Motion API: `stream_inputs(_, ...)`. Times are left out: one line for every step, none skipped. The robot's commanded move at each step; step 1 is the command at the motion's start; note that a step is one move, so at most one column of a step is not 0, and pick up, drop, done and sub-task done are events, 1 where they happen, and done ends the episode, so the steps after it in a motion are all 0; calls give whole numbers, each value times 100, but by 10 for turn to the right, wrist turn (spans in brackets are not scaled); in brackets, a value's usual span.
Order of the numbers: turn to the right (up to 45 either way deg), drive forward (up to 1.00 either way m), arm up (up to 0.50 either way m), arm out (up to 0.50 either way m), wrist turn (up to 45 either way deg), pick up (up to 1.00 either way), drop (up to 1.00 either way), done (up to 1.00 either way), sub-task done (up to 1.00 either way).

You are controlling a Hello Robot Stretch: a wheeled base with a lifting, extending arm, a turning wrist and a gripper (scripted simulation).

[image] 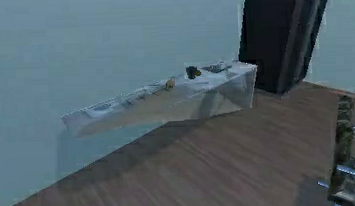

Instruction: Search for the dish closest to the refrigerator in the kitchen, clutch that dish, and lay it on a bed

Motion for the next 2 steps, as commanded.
stream_inputs(180,0,0,0,0,0,0,0,0)
stream_inputs(0,100,0,0,0,0,0,0,0)
